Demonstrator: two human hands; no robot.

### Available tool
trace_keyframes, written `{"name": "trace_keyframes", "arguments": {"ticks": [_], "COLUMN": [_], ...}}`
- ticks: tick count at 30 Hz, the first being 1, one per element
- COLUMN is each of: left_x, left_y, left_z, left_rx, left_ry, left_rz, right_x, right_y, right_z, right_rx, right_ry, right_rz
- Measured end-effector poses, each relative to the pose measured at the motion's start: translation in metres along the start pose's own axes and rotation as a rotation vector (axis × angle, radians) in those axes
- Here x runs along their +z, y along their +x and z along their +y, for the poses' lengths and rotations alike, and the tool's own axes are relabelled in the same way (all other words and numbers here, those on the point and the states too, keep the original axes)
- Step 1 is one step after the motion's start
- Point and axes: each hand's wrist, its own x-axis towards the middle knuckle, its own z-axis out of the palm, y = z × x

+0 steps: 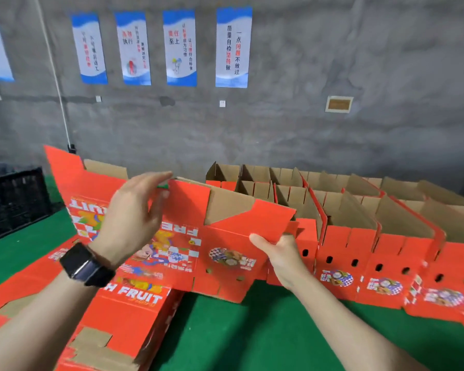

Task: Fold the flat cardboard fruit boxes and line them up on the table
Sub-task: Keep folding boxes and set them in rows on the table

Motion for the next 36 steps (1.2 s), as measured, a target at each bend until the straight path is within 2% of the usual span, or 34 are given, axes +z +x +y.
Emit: {"name": "trace_keyframes", "arguments": {"ticks": [3, 6, 11, 13, 16, 18, 20, 22, 24, 26, 28, 30, 31, 33, 36], "left_x": [0.018, 0.036, 0.059, 0.065, 0.066, 0.067, 0.070, 0.073, 0.079, 0.090, 0.102, 0.109, 0.110, 0.111, 0.108], "left_y": [0.002, -0.002, -0.005, -0.002, 0.013, 0.031, 0.047, 0.053, 0.045, 0.025, 0.004, -0.006, -0.007, -0.007, -0.007], "left_z": [0.000, 0.006, 0.029, 0.037, 0.046, 0.049, 0.051, 0.054, 0.056, 0.057, 0.059, 0.058, 0.056, 0.055, 0.058], "left_rx": [0.086, 0.069, 0.235, 0.216, 0.088, 0.038, 0.061, 0.122, 0.166, 0.167, 0.158, 0.146, 0.137, 0.123, 0.128], "left_ry": [0.064, 0.098, 0.072, 0.055, 0.095, 0.179, 0.215, 0.098, 0.001, -0.004, 0.017, 0.009, -0.006, -0.029, -0.043], "left_rz": [-0.078, -0.137, -0.090, -0.027, 0.009, -0.074, -0.274, -0.517, -0.647, -0.608, -0.518, -0.423, -0.401, -0.401, -0.438], "right_x": [-0.028, -0.060, -0.111, -0.132, -0.163, -0.179, -0.193, -0.203, -0.210, -0.210, -0.206, -0.197, -0.189, -0.169, -0.135], "right_y": [-0.004, -0.008, -0.018, -0.025, -0.032, -0.037, -0.041, -0.045, -0.049, -0.053, -0.053, -0.055, -0.056, -0.059, -0.056], "right_z": [-0.005, -0.013, -0.030, -0.036, -0.046, -0.051, -0.050, -0.043, -0.029, -0.016, -0.007, -0.006, -0.008, -0.013, -0.015], "right_rx": [0.046, 0.064, 0.056, 0.067, 0.070, 0.067, 0.074, 0.087, 0.098, 0.102, 0.040, -0.169, -0.310, -0.467, -0.303], "right_ry": [0.079, 0.125, 0.118, 0.125, 0.110, 0.088, 0.063, 0.040, 0.006, -0.088, -0.332, -0.609, -0.680, -0.746, -0.728], "right_rz": [0.064, 0.103, 0.194, 0.240, 0.281, 0.280, 0.262, 0.249, 0.253, 0.304, 0.501, 0.721, 0.744, 0.549, 0.216]}}
